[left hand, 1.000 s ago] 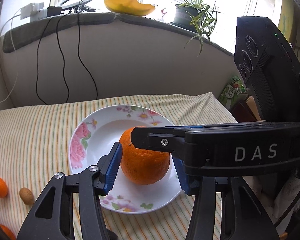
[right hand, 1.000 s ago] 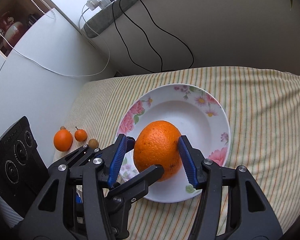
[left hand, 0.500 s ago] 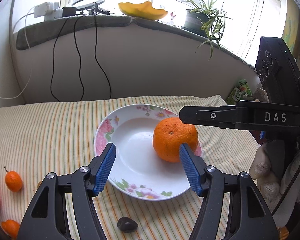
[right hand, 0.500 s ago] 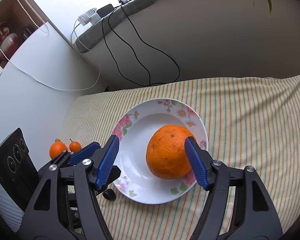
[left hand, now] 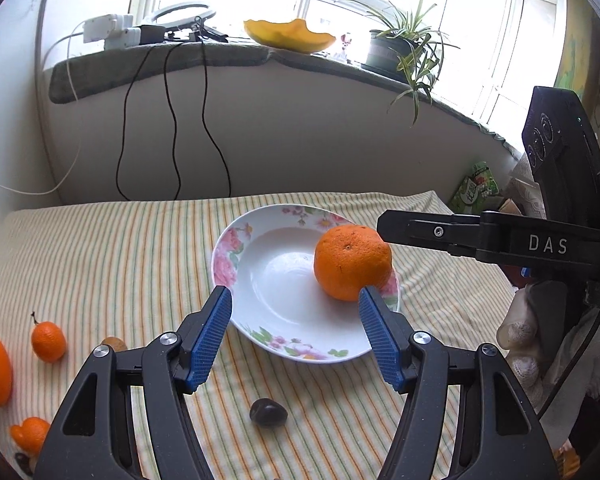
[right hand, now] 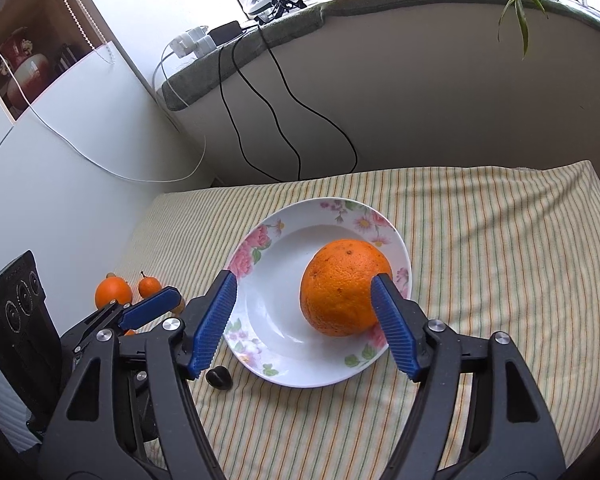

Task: Organize fruits
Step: 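Open the left tool and withdraw it from the plate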

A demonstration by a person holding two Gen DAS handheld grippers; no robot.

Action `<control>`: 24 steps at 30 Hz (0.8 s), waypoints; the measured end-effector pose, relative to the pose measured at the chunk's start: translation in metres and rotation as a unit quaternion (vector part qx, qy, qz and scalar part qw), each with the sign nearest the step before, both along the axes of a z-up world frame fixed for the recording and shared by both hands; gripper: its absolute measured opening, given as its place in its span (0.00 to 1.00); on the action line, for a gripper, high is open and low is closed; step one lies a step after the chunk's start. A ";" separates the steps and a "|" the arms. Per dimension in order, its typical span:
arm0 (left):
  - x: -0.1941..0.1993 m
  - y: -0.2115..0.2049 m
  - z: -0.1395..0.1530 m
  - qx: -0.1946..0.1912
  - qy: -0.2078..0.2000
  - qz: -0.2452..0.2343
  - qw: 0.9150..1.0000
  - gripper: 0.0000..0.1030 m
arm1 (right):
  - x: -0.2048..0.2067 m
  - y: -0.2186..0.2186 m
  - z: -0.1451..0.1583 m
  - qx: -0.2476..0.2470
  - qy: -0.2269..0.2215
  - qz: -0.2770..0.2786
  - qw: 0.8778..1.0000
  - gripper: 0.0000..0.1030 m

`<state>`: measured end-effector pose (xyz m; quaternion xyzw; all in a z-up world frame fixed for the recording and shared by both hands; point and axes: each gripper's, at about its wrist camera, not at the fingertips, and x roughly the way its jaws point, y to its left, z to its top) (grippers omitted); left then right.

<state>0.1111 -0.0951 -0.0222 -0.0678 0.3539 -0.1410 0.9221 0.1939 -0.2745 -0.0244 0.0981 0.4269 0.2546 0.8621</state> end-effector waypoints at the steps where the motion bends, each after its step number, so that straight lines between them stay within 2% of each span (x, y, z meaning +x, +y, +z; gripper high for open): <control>1: -0.003 0.002 0.000 0.000 -0.003 0.001 1.000 0.64 | -0.003 0.000 0.000 0.000 -0.004 -0.003 1.000 0.75; 7: -0.024 0.019 -0.001 0.001 -0.011 0.014 1.000 0.64 | -0.025 -0.001 0.002 0.010 -0.042 -0.020 0.999 0.84; 12: -0.044 0.036 -0.005 0.004 -0.015 0.032 0.999 0.64 | -0.044 0.010 0.002 -0.008 -0.060 -0.002 0.998 0.84; 17: -0.065 0.056 -0.009 0.015 -0.019 0.054 0.998 0.64 | -0.069 0.029 0.006 -0.048 -0.098 0.023 0.994 0.84; 21: -0.080 0.077 -0.015 0.024 -0.014 0.074 0.997 0.63 | -0.087 0.040 0.008 -0.052 -0.115 0.039 0.991 0.84; 24: -0.090 0.095 -0.020 0.018 -0.005 0.092 0.996 0.55 | -0.098 0.045 0.004 -0.052 -0.119 0.048 0.990 0.84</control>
